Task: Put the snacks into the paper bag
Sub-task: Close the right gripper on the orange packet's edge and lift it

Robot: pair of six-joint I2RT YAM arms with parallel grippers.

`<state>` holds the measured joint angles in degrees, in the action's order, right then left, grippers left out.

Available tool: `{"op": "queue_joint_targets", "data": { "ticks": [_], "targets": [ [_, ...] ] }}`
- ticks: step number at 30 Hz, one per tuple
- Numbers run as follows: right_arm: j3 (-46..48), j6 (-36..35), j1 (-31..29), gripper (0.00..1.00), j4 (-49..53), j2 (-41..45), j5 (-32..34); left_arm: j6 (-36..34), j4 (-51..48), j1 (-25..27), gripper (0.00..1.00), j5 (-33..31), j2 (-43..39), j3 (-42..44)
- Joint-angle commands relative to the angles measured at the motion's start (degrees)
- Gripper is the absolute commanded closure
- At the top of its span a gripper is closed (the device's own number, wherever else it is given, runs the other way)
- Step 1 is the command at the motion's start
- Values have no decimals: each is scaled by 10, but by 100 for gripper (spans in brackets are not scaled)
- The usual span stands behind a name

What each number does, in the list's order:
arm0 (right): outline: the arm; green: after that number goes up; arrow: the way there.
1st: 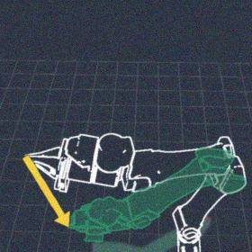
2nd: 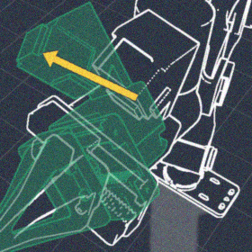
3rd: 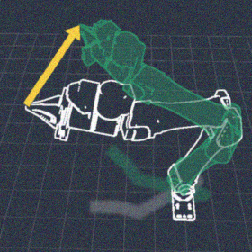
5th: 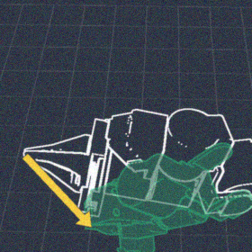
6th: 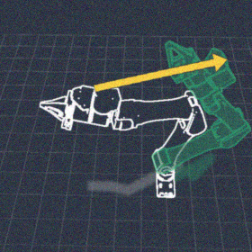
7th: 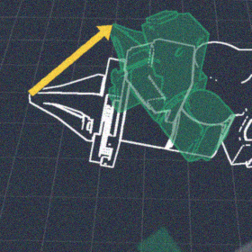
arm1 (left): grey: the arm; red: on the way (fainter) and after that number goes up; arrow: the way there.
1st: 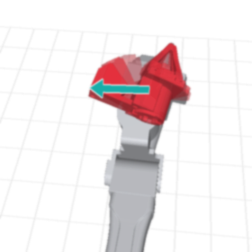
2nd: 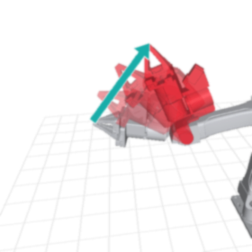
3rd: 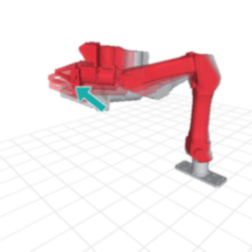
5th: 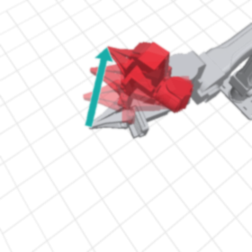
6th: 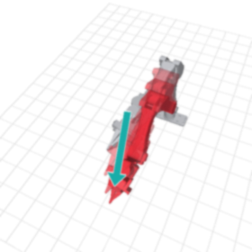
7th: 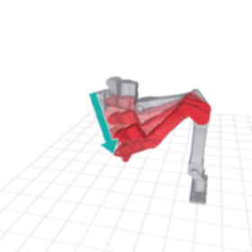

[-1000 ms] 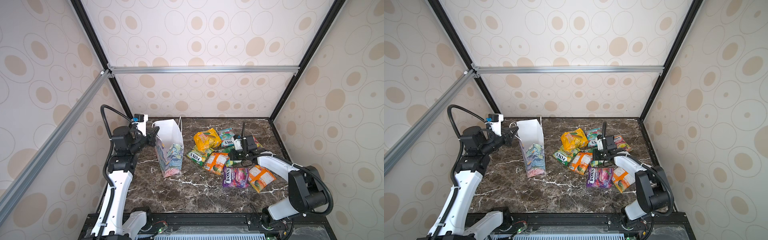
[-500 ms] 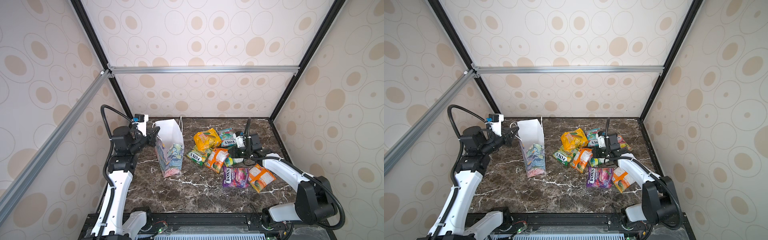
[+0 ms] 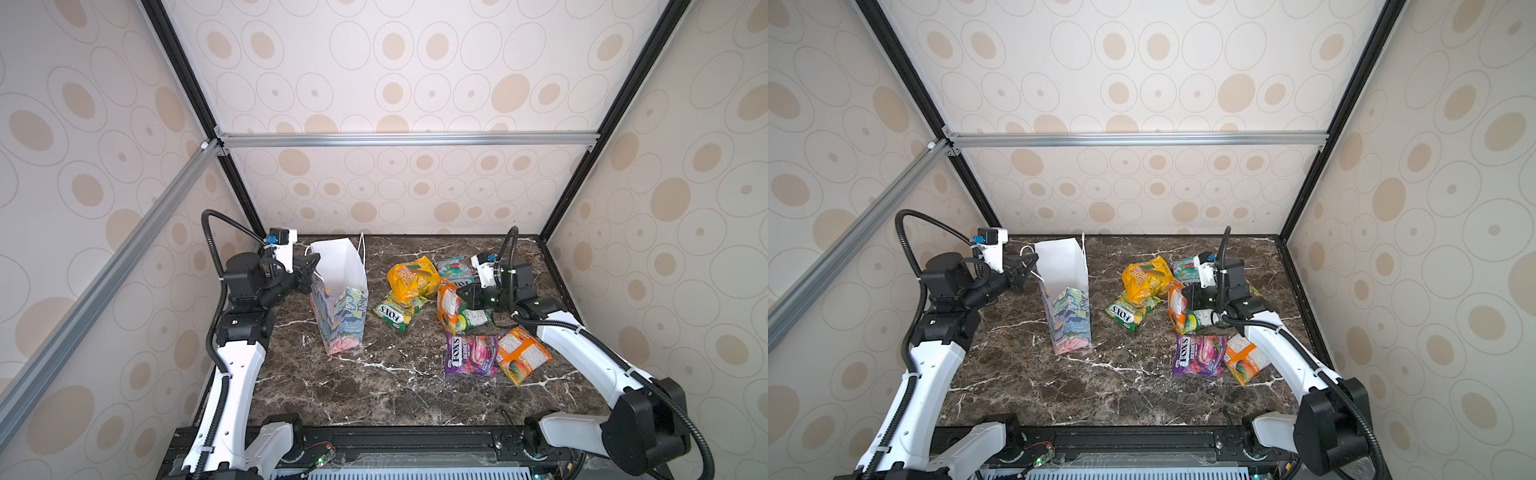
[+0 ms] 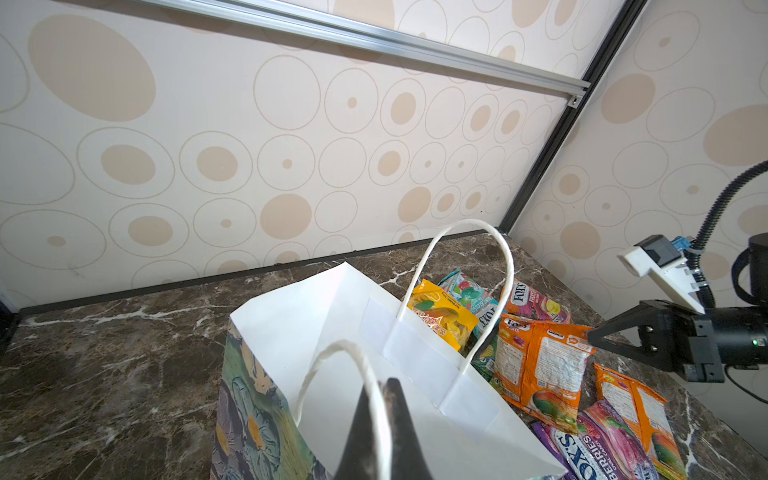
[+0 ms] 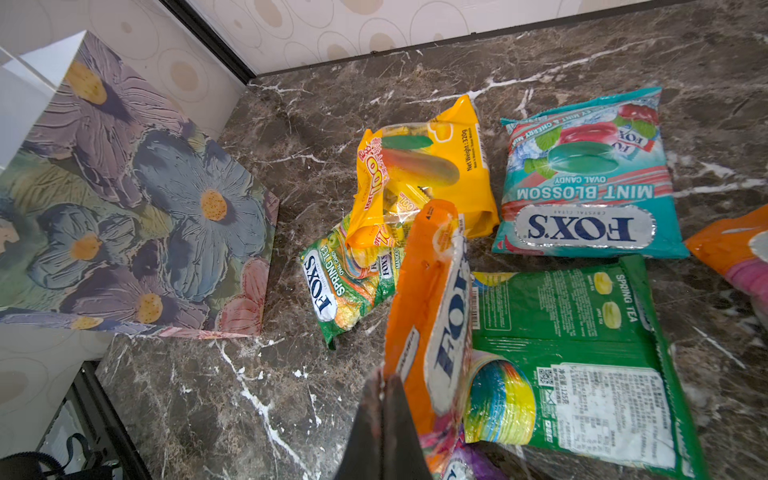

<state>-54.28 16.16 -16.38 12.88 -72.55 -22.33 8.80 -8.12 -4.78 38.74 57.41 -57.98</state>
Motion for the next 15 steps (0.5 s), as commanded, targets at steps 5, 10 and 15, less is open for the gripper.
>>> {"op": "queue_joint_targets", "data": {
  "ticks": [5,10,15],
  "targets": [
    [-34,8,1,100,-15,32,-25,5,21,-4,100,14,-13,1],
    [-52,20,1,100,-17,36,-40,5,22,-4,100,14,-14,1],
    [-63,20,1,100,-27,48,-45,6,22,-4,100,13,-15,1]
  ]
}}
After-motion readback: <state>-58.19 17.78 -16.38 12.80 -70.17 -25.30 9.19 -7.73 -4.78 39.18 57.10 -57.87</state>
